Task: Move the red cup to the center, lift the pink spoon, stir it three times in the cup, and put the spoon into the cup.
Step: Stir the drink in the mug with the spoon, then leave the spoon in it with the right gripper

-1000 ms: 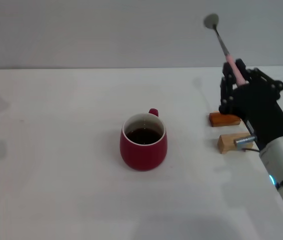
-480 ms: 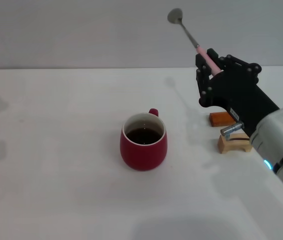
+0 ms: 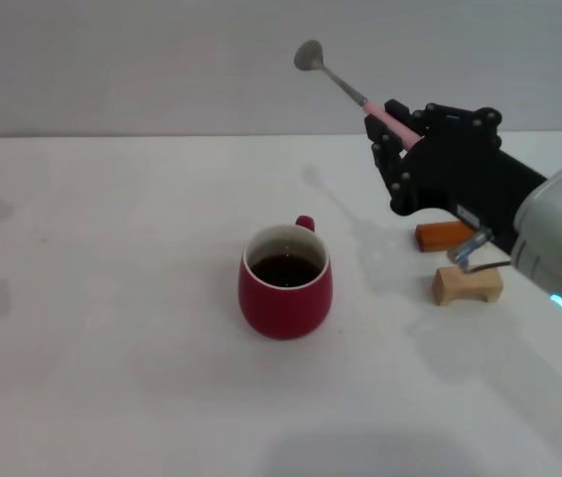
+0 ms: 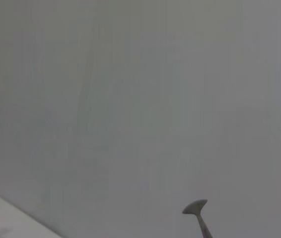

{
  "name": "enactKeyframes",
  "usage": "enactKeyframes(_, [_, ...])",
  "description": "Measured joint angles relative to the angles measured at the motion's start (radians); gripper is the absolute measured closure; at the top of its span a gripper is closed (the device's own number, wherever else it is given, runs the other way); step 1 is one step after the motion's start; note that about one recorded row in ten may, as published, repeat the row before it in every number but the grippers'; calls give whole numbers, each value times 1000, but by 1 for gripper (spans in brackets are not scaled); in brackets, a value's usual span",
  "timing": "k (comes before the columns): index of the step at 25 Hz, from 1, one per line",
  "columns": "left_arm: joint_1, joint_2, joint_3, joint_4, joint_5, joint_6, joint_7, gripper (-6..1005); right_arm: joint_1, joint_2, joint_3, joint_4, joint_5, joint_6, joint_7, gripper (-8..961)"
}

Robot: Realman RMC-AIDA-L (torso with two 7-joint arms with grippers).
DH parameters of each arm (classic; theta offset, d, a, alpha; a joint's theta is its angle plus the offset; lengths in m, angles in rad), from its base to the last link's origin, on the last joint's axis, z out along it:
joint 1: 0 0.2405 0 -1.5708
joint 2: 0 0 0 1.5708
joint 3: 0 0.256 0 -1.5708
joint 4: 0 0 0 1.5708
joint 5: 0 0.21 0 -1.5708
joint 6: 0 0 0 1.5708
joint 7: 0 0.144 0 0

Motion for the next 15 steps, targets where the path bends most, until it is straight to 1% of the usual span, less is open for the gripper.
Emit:
enactKeyframes(3, [2, -1, 0, 0, 0, 0, 0, 1001, 2, 1, 56, 44, 2, 119, -2, 795])
enactKeyframes(4, [2, -1, 0, 0, 0, -1, 0, 1001, 5, 5, 99, 77, 6, 208, -2, 795])
enactKeyframes(5, [2, -1, 0, 0, 0, -1, 0, 1001, 5, 5, 99, 77, 6, 208, -2, 795])
enactKeyframes(6, [4, -2, 0, 0, 0, -1, 0, 1001, 7, 12, 127, 95, 6, 264, -2, 795])
enactKeyframes(8, [4, -2, 0, 0, -1, 0, 0, 1001, 14, 38, 199, 133, 9, 393, -3, 795])
enactKeyframes(9, [5, -3, 0, 0, -1, 1, 0, 1001, 25, 70, 283, 163, 14, 518, -3, 795])
enactKeyframes(10, [5, -3, 0, 0, 0, 2, 0, 1001, 25, 70, 283, 163, 14, 518, -3, 796])
enactKeyframes(12, [5, -4, 0, 0, -1, 3, 0, 1001, 42, 100, 362, 185, 27, 644, -5, 797])
enactKeyframes(13, [5, -5, 0, 0, -1, 4, 0, 1001, 53, 106, 390, 191, 38, 688, -5, 797])
enactKeyframes(14, [5, -6, 0, 0, -1, 4, 0, 1001, 79, 110, 439, 197, 68, 768, -2, 797])
enactKeyframes(15, [5, -6, 0, 0, -1, 4, 0, 1001, 79, 110, 439, 197, 68, 768, -2, 797])
